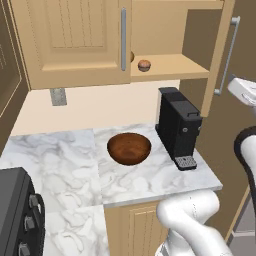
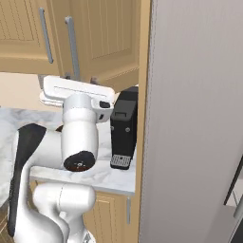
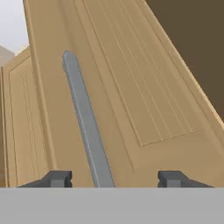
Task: Open the cabinet. Pick the tangerine and mango from the cabinet and place them into the bowl. Then close the cabinet.
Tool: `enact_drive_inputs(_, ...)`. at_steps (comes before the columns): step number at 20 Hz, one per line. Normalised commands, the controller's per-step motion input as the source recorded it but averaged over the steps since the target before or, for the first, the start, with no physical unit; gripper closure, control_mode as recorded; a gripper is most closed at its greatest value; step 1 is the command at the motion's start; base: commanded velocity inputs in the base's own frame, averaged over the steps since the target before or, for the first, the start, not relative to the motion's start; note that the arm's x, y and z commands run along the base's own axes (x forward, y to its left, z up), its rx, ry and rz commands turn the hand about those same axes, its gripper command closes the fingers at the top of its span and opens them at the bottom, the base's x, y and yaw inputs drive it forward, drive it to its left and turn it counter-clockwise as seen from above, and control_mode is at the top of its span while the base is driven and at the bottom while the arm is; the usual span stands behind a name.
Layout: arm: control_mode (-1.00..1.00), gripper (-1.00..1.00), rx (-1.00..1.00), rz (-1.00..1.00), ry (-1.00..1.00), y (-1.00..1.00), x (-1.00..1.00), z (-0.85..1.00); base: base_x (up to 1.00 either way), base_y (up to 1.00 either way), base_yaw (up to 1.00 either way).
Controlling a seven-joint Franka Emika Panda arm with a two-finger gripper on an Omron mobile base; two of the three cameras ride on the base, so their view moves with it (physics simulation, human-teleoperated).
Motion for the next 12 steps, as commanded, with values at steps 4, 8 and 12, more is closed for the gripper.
enact_drive_inputs(4,-1.0,-1.0,-0.01,-0.09,-0.09,-0.4,-1.0,-0.26,0.0,0.0,0.0)
enact_drive_inputs(8,-1.0,-1.0,-0.11,-0.09,0.0,0.0,-1.0,-0.56,0.0,0.0,0.0)
enact_drive_inputs(12,-1.0,-1.0,-0.23,-0.16,-0.01,0.28,-1.0,-0.59,0.0,0.0,0.0)
